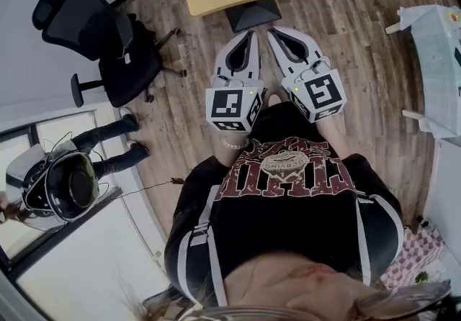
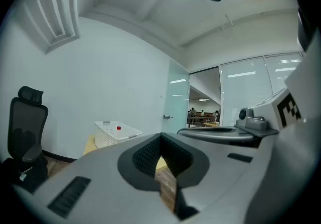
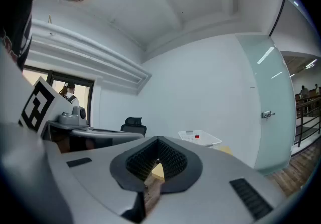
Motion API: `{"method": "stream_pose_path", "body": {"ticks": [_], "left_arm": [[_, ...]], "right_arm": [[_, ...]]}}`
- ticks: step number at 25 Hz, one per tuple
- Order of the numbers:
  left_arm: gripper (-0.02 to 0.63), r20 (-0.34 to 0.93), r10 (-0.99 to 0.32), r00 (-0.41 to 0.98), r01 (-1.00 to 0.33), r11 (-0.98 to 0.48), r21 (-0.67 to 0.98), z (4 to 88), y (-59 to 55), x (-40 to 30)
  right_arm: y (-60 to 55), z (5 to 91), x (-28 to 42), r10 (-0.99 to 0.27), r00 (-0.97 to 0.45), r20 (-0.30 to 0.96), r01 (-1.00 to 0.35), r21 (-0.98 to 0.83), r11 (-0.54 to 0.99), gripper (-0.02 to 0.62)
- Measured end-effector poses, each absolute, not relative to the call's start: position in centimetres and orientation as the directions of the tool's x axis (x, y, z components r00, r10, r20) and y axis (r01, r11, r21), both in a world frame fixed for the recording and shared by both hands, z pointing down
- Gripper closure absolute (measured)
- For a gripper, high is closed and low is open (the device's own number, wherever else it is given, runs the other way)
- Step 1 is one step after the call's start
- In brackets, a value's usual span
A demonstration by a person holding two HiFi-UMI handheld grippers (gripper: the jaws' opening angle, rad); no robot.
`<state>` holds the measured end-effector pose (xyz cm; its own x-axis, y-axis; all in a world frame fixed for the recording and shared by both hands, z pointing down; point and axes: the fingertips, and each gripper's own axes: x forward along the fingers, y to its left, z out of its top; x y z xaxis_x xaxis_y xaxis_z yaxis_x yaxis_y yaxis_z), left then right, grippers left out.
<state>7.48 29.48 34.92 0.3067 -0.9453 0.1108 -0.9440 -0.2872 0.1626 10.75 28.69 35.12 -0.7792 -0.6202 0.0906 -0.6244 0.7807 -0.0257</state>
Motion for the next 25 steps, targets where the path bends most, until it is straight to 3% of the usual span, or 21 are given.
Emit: {"method": "stream_pose_path", "body": {"ticks": [25], "left_arm": [[0.56,0.12,-0.957,0.266,-0.955,-0.244,0.169,35.8,28.8,8.9]], "right_arm": [[27.3,36.0,12.5,-0.601,-0.792,0.105,-0.608,-0.046,0.793,0.577]]}}
